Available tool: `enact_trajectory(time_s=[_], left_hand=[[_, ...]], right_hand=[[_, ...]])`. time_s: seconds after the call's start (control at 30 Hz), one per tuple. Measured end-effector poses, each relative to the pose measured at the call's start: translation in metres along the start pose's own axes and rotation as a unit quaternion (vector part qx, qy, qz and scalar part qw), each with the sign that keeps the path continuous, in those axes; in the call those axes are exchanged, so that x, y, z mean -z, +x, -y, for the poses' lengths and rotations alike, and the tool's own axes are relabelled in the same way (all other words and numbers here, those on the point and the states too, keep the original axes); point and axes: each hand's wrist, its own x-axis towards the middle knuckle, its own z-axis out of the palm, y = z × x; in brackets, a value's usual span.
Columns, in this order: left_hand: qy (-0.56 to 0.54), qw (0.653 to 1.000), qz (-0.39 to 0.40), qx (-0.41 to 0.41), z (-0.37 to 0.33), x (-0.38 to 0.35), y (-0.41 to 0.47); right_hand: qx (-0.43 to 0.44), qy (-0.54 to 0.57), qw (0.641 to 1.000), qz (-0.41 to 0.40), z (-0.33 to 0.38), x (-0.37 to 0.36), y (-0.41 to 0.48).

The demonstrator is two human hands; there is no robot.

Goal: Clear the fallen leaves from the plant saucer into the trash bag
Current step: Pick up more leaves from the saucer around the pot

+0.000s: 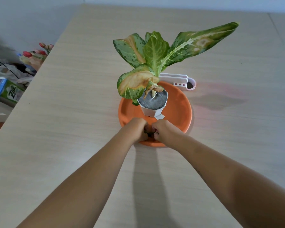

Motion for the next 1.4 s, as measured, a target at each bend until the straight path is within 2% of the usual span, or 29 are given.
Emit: enact_trajectory(time_s=[0.1,0.17,0.23,0.4,0.77,1.0,1.17,1.4], left_hand=[[-0.111,0.989,-0.093,0.014,0.014,-0.008,-0.003],[-0.16,0.98,-0.117,0.016,0.02,-0.009,-0.004],[-0.176,0.977,-0.121,0.011,0.023,-0.008,-0.004],[-0.158,0.981,-0.113,-0.014,0.017,-0.011,-0.001],[-0.09,0.99,-0.108,-0.027,0.006,-0.021,0.003],[-0.033,0.998,-0.059,-0.013,-0.004,-0.022,0.008],[-0.04,0.997,-0.061,-0.012,-0.003,-0.019,0.006],[-0.094,0.989,-0.107,-0.037,0.002,-0.022,0.002]], right_hand=[[-0.024,0.089,0.993,-0.069,-0.017,0.008,-0.002],[-0.065,0.143,0.982,-0.105,-0.031,0.02,-0.004],[-0.077,0.148,0.981,-0.1,-0.042,0.031,-0.008],[-0.057,0.122,0.991,-0.024,-0.042,0.035,-0.015],[-0.029,0.037,0.999,-0.002,-0.027,0.025,-0.006],[-0.002,0.002,1.0,-0.022,-0.024,0.015,-0.006],[0.0,0.012,1.0,-0.026,-0.02,0.014,-0.005],[-0.034,0.052,0.998,-0.015,-0.028,0.029,-0.012]])
